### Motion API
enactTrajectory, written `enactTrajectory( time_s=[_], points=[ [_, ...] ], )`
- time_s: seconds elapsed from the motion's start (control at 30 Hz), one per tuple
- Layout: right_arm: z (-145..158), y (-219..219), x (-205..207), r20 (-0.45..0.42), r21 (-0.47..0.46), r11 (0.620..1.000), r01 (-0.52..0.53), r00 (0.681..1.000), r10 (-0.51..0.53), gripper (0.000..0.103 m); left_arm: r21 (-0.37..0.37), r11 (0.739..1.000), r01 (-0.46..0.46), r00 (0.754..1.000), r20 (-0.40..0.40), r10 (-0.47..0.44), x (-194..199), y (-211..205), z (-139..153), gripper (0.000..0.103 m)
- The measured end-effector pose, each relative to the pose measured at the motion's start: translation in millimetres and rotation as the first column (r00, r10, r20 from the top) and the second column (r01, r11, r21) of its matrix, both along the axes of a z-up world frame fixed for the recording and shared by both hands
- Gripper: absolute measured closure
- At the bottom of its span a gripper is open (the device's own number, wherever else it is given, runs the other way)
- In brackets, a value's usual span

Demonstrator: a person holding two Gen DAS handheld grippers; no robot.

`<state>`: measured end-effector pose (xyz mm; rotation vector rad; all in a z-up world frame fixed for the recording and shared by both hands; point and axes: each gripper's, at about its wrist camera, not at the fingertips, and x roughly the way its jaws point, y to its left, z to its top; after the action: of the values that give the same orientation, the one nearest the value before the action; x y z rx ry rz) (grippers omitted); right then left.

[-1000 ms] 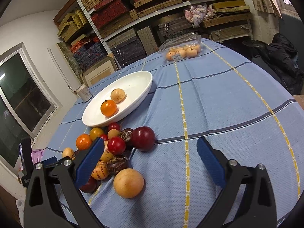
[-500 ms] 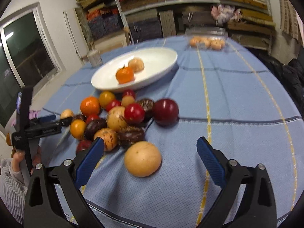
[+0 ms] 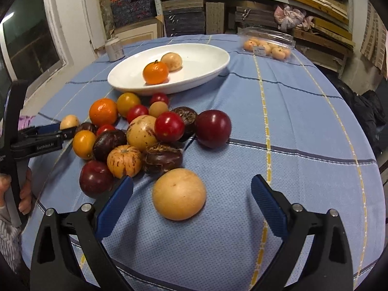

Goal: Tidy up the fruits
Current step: 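Grasp a large pale yellow fruit with each tool, then carry both pale yellow fruits onto the white plate and open both tools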

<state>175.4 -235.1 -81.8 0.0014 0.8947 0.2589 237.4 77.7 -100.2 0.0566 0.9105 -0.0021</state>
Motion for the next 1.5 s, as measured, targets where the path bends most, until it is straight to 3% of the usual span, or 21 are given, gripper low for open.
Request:
enactTrajectory(
  time_s=[0.17, 0.23, 0.3, 0.63, 0.83, 1.13, 1.4, 1.5],
  points=[
    [-3, 1, 3, -0.026, -0.008, 1.0, -0.01, 1.0, 0.01, 0.009, 0.001, 1.0, 0.022, 1.0, 0.005, -0.022, -2, -5, 0, 0.043],
    [-5, -2, 5, -0.041, 0.008, 1.0, -0.004, 0.999, 0.004, 0.025, -0.004, 1.0, 0.025, 1.0, 0.005, -0.025, -2, -5, 0, 0.044],
    [-8, -3, 8, -0.061, 0.017, 1.0, -0.002, 0.998, 0.003, 0.033, -0.013, 0.999, 0.03, 1.0, 0.005, -0.03, -2, -5, 0, 0.048],
    [-10, 10, 9, -0.068, -0.026, 0.998, -0.056, 0.996, 0.054, 0.055, -0.038, 0.999, 0.038, 0.999, 0.005, -0.038, -3, -4, 1, 0.057],
    [-10, 8, 10, -0.066, -0.002, 0.998, -0.064, 0.996, 0.064, 0.057, -0.103, 0.994, 0.029, 1.0, 0.002, -0.029, -3, 4, 3, 0.059],
    [-10, -5, 10, -0.076, 0.103, 0.993, -0.05, 0.995, 0.058, 0.058, -0.112, 0.994, 0.009, 1.0, 0.014, -0.007, -3, 8, 5, 0.06],
    [-7, -25, 10, -0.068, 0.198, 0.98, 0.0, 0.998, 0.013, 0.058, -0.1, 0.995, 0.006, 0.994, 0.112, 0.005, -18, 6, 25, 0.06],
    [-1, -27, 13, -0.069, 0.227, 0.974, -0.001, 0.997, 0.017, 0.058, -0.117, 0.993, 0.035, 0.994, 0.108, -0.022, -12, 1, 36, 0.06]
  ],
)
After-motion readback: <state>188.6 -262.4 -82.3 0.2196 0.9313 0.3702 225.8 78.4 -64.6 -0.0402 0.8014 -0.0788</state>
